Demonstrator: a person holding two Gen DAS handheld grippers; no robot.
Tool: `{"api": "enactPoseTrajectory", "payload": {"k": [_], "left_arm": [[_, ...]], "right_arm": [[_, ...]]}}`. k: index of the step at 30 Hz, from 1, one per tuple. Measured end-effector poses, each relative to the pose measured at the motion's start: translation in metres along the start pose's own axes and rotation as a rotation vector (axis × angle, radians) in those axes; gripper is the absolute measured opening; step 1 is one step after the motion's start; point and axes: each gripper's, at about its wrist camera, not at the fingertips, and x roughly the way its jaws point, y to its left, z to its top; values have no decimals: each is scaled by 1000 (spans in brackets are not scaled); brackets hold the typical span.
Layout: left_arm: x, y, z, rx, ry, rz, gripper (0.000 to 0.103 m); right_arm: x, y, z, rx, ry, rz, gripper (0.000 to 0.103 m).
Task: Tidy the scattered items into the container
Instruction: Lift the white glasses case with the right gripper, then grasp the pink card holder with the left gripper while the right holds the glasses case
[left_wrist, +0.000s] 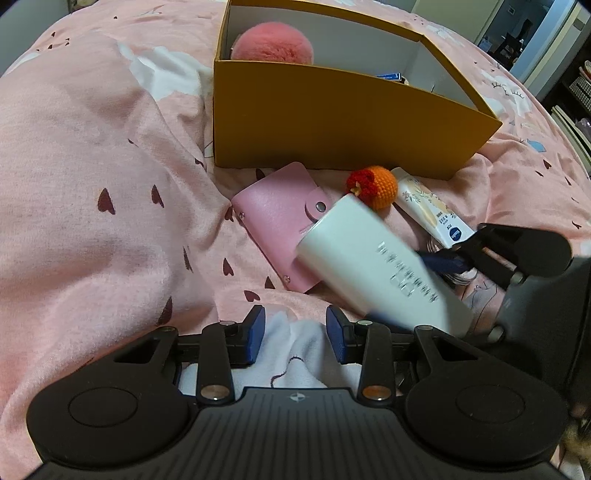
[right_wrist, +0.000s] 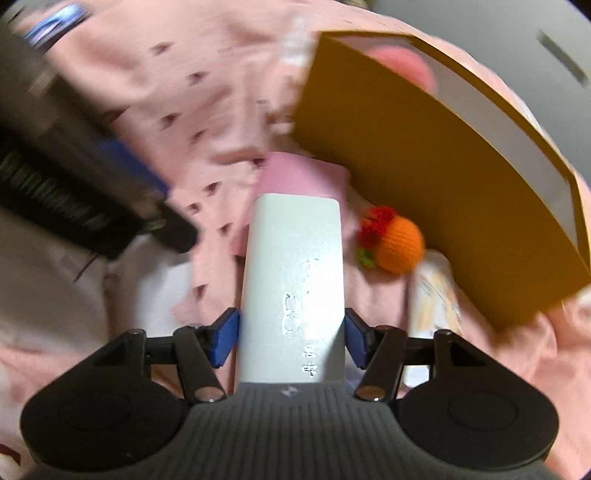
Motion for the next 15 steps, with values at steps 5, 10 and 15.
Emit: {"api": "enactPoseTrajectory", "payload": {"k": [5, 10, 15], "left_arm": [[-2, 3, 2, -16, -11, -12, 43], [-4, 5, 6, -21, -16, -18, 43], [3, 11, 18, -57, -2, -53, 43]], "right_arm": [[-17, -32, -3, 211, -11, 98, 62], [-29, -43, -1, 280, -49, 147, 62], [-48, -54, -1, 288, -81, 162, 62]]}}
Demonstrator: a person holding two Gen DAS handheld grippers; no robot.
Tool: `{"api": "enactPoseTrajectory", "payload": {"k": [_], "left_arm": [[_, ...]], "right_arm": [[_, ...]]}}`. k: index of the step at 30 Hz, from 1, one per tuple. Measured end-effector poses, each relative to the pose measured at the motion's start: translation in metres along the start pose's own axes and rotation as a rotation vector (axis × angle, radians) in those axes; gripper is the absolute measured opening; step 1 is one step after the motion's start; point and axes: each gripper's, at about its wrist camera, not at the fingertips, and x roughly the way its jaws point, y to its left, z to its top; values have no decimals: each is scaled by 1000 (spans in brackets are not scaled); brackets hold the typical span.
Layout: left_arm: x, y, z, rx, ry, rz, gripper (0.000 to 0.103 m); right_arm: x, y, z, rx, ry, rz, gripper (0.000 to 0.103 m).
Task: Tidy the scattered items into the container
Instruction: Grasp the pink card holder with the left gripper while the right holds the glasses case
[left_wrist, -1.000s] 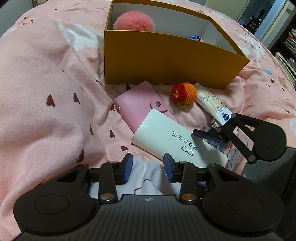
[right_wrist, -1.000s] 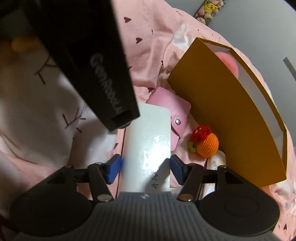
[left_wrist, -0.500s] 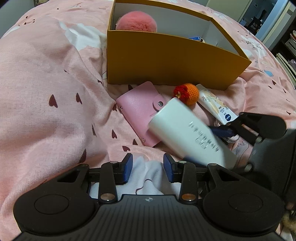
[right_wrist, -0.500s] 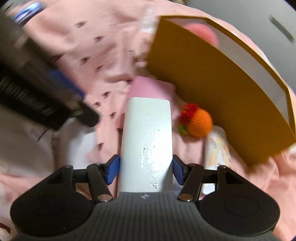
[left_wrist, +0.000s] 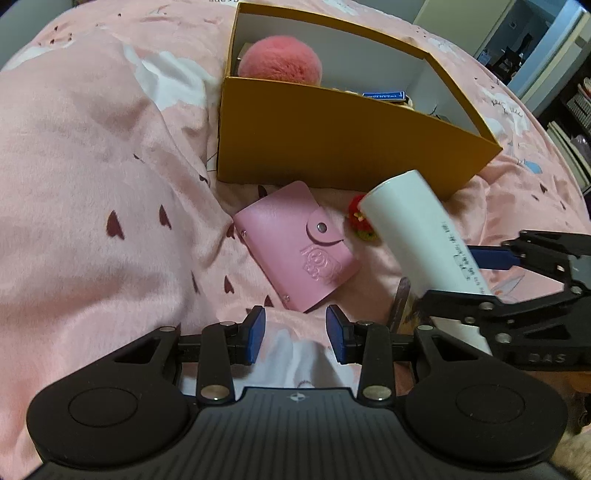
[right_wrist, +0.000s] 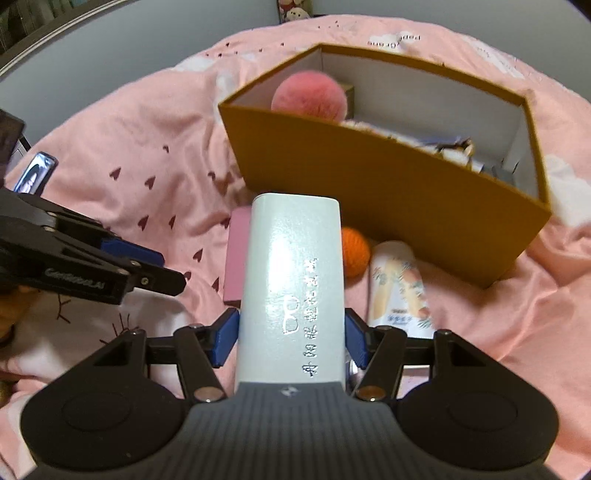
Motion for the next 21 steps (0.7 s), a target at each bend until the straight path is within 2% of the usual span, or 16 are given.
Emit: {"api": "enactPoseTrajectory", "payload": {"k": [5, 9, 17, 21], "left_arm": [[18, 10, 21, -111, 20, -49, 43], [38, 14, 36, -189, 47, -50, 44], [77, 18, 39, -236, 116, -6, 56], [90, 22, 37, -263, 138, -31, 70]], "right_arm": [[-8, -8, 7, -29, -24, -56, 62], [-8, -17, 10, -19, -32, -66, 62], [-3, -28, 10, -1, -32, -60, 62], [2, -33, 12, 8, -26, -50, 62]]}}
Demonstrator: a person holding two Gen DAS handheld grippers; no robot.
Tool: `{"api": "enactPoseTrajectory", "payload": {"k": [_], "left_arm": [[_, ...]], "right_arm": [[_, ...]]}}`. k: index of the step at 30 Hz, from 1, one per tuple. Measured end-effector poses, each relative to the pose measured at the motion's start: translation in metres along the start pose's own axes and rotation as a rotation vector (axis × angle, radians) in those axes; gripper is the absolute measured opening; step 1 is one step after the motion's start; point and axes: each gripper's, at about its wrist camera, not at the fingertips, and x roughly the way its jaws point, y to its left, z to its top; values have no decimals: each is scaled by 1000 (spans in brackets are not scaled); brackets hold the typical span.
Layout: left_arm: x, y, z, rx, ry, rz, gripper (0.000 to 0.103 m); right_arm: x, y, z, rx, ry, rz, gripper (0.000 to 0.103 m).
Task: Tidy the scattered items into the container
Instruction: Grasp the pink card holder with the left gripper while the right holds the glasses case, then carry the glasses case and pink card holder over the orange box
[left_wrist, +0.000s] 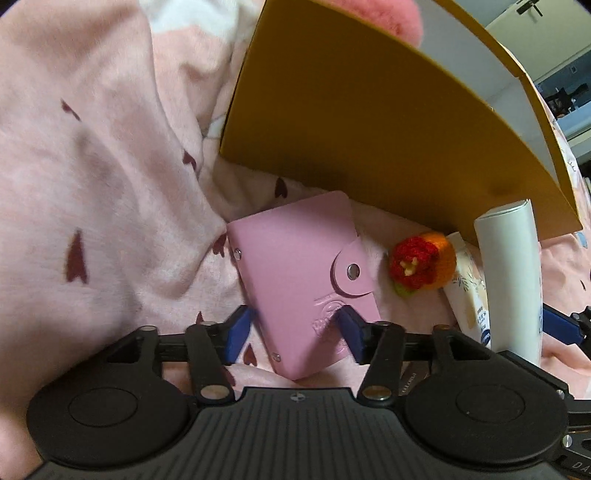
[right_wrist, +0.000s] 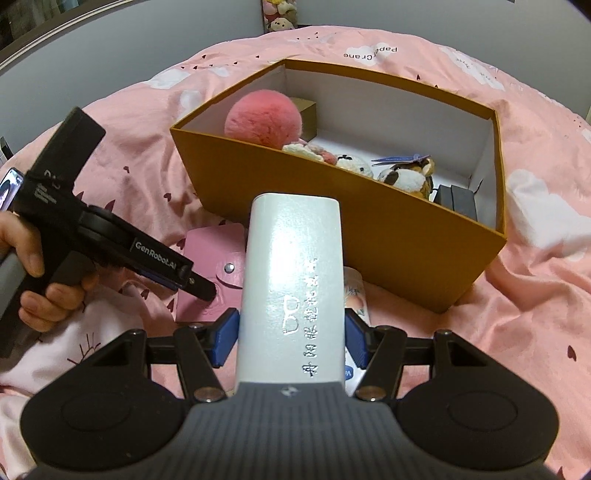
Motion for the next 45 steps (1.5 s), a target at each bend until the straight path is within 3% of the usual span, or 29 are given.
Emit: {"api": "enactPoseTrajectory", "payload": {"k": [4, 8, 11, 13, 16, 21, 29, 36, 45], "left_arm": [[10, 1, 2, -9, 12, -20, 78], [15, 0, 2, -11, 8, -36, 77], [12, 0, -1, 1, -7, -40, 69], [7, -2, -4, 13, -30, -41, 56], [-5, -8, -9, 56, -75, -40, 44], [-20, -24, -18, 132, -132, -63, 31], [-6, -45, -2, 135, -101, -56, 30], [-20, -38, 1, 152, -121, -57, 27], [-51, -49, -5, 229, -177, -56, 20]], "right_arm": [[8, -3, 2, 8, 16, 14, 62], [16, -4, 1, 9, 39, 23, 62], [22, -5, -1, 11, 58, 19, 62], [24, -6, -2, 15, 68, 14, 62], [27, -8, -4, 28, 78, 13, 62], [30, -11, -4, 38, 83, 18, 62], [31, -13, -4, 43, 82, 25, 63], [28, -11, -4, 33, 71, 29, 62], [3, 2, 6, -125, 10, 10, 62]]}}
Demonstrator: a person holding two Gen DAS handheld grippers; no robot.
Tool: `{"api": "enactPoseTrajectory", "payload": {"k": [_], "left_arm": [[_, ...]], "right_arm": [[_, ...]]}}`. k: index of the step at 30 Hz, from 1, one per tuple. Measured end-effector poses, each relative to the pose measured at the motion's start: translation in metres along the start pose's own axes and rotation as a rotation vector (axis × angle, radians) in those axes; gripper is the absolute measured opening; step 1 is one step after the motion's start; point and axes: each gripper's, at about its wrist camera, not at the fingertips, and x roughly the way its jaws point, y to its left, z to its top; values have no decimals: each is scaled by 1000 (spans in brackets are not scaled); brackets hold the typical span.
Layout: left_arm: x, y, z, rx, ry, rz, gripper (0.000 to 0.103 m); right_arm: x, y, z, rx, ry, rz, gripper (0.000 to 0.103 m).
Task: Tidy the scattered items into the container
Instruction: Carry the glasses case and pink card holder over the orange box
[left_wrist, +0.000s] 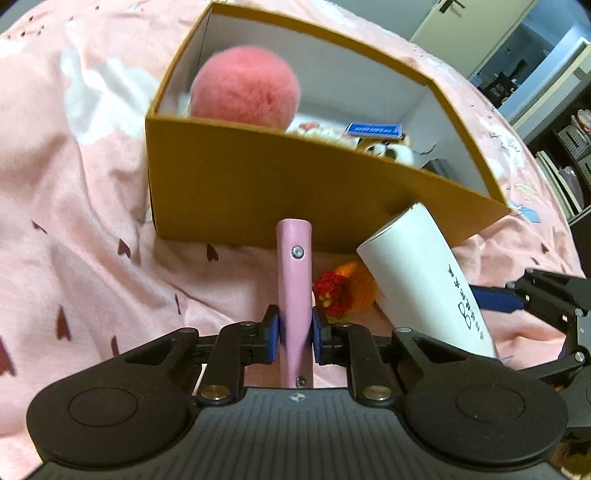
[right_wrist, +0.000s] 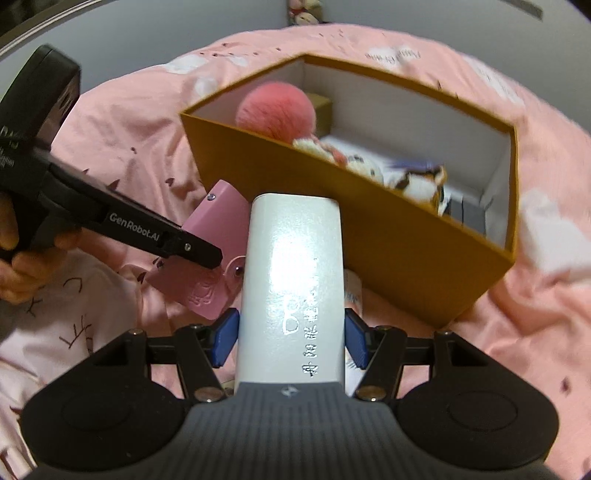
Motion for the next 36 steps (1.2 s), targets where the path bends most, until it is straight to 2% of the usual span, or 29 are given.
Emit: {"api": "enactPoseTrajectory", "payload": {"k": [8, 13, 18, 24, 30, 36], "left_arm": [[-50, -18, 14, 80, -63, -41, 20], [-81, -23, 38, 120, -106, -59, 20], [-101, -29, 70, 164, -164, -53, 20], [-101, -32, 110, 190, -227, 12, 20], [-84, -25, 146, 193, -211, 37, 20], [-65, -16, 166, 174, -194, 31, 20]], "right_arm": [[-36, 8, 23, -217, -73, -14, 62], [-55, 0, 50, -358, -124, -44, 62], [-54, -12, 79, -529, -140, -97, 62], [-31, -33, 117, -647, -143, -84, 62], [14, -53, 146, -765, -113, -102, 62], [63, -66, 155, -916, -30, -107, 62]]}}
